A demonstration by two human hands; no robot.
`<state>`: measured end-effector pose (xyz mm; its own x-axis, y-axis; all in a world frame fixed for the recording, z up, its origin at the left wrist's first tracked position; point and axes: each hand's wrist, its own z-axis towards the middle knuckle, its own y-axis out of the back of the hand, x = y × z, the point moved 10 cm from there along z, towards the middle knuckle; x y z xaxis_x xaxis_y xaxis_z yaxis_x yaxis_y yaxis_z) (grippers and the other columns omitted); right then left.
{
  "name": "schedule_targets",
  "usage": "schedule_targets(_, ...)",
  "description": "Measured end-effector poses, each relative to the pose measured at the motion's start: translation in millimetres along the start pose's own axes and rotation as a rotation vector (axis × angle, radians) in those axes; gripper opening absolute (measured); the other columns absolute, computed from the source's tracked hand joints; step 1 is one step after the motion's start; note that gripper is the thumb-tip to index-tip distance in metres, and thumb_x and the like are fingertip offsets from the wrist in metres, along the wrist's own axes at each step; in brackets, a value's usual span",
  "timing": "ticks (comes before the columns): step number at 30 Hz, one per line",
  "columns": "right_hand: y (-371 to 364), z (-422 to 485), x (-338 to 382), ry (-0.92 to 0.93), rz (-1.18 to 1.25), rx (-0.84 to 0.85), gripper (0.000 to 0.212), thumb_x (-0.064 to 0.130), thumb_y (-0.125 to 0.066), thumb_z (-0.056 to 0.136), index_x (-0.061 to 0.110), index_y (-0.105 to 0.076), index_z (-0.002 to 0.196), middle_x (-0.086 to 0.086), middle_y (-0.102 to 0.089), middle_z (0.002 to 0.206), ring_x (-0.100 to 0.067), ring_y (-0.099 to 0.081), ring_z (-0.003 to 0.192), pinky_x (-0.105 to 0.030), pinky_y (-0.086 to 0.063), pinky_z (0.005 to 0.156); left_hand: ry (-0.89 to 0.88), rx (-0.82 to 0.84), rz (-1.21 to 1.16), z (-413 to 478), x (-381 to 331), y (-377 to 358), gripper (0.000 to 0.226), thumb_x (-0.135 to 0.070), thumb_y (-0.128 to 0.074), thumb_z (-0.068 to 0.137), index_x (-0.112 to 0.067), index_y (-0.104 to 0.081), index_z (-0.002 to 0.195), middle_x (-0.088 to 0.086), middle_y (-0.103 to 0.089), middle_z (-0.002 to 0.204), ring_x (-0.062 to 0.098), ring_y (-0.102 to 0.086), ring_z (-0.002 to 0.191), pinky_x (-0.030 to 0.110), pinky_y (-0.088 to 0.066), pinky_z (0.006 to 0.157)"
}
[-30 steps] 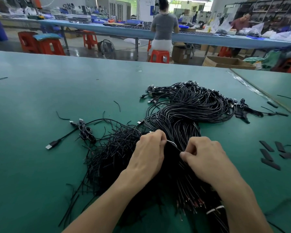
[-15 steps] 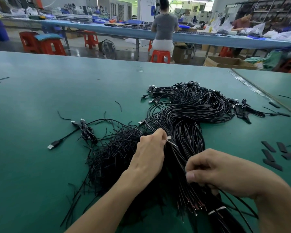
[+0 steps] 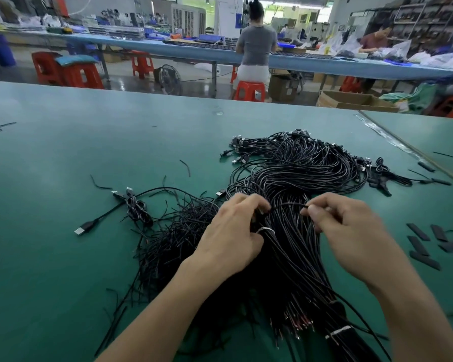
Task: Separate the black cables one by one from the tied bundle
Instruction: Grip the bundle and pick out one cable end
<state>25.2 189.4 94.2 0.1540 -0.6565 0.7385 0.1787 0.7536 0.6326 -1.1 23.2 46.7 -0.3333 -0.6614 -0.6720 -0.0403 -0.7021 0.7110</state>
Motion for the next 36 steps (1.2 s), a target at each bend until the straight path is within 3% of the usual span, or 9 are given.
schedule_targets(4,-9,0,16,0.090,0.199,0.070,0.020,0.025,-0.062,0.095,0.039,-0.071,0.083,0.004,-0.055,0.062,-0.011,-0.045,0.059,-0.038,-0.042,0.059,-0.144,-0.004,-0.147,-4,-39,14,0.027,-0.038,-0.059,0.082,-0.039,-0.058,0.110,-0.017,-0.066,0.095,0.001,-0.061,0.088,0.023,-0.050,0.078)
schedule_targets(6,-9,-2,28,0.142,0.341,0.079,0.012,0.032,-0.064,0.092,0.037,-0.073,0.085,0.008,-0.051,0.061,-0.011,-0.042,0.059,-0.031,-0.039,0.054,-0.193,-0.047,-0.242,-8,-55,24,0.006,-0.041,-0.054,0.094,-0.036,-0.058,0.094,-0.012,-0.063,0.072,0.003,-0.057,0.062,0.016,-0.043,0.057)
schedule_targets(10,-2,-4,34,0.177,0.413,0.020,0.017,0.048,-0.071,0.080,0.031,-0.072,0.082,0.011,-0.045,0.055,-0.005,-0.035,0.049,-0.017,-0.033,0.045,-0.166,0.007,-0.247,-9,-55,34,0.025,-0.045,-0.056,0.092,-0.028,-0.056,0.075,-0.013,-0.051,0.055,0.002,-0.042,0.046,0.020,-0.036,0.044)
schedule_targets(14,-15,-4,29,0.111,0.358,0.118,0.024,0.046,-0.074,0.069,0.023,-0.071,0.074,0.001,-0.061,0.057,-0.003,-0.050,0.051,-0.015,-0.040,0.050,0.024,0.342,-0.265,-12,-30,7,0.017,-0.039,-0.065,0.087,-0.024,-0.067,0.079,-0.015,-0.054,0.052,0.005,-0.051,0.046,0.028,-0.049,0.049)
schedule_targets(19,-29,-15,54,0.226,0.540,0.338,0.016,0.028,-0.072,0.077,0.016,-0.079,0.085,0.002,-0.069,0.064,0.002,-0.057,0.052,-0.005,-0.041,0.051,-0.013,0.358,-0.370,-11,-41,-2,0.020,-0.035,-0.053,0.090,-0.023,-0.067,0.082,0.007,-0.064,0.077,0.021,-0.056,0.071,0.055,-0.053,0.077)
schedule_targets(24,-7,-7,51,0.225,0.624,0.109,0.021,0.031,-0.084,0.063,0.021,-0.079,0.080,-0.003,-0.067,0.064,-0.007,-0.050,0.052,-0.013,-0.039,0.049,-0.178,0.583,-0.500,-29,-67,-7,0.030,-0.031,-0.055,0.099,-0.017,-0.074,0.081,-0.005,-0.044,0.054,0.012,-0.038,0.049,0.027,-0.032,0.047)
schedule_targets(28,-15,-11,55,0.223,0.807,0.166,0.033,0.049,-0.088,0.061,0.023,-0.075,0.076,0.004,-0.061,0.063,-0.010,-0.049,0.055,-0.018,-0.042,0.049,-0.131,0.914,-1.036,-54,-91,-13,0.053,-0.037,-0.038,0.106,0.002,-0.070,0.088,-0.013,-0.026,0.051,0.003,-0.022,0.041,0.021,-0.014,0.036)
schedule_targets(33,-48,-13,53,0.178,0.486,0.239,0.037,0.043,-0.062,0.095,0.013,-0.067,0.074,-0.004,-0.048,0.055,-0.010,-0.039,0.053,-0.030,-0.031,0.050,-0.034,0.599,-1.725,-22,-84,17,0.038,-0.033,-0.047,0.098,-0.006,-0.069,0.112,-0.006,-0.043,0.053,0.001,-0.040,0.040,0.011,-0.033,0.030)
schedule_targets(36,-60,-15,48,0.174,0.138,0.284,0.042,0.045,-0.053,0.096,0.019,-0.057,0.064,0.009,-0.039,0.050,-0.007,-0.033,0.049,-0.032,-0.031,0.048,0.078,0.231,-1.798,-5,-52,22,0.036,-0.028,-0.045,0.098,-0.004,-0.065,0.117,0.002,-0.071,0.075,0.010,-0.070,0.063,0.017,-0.053,0.044)
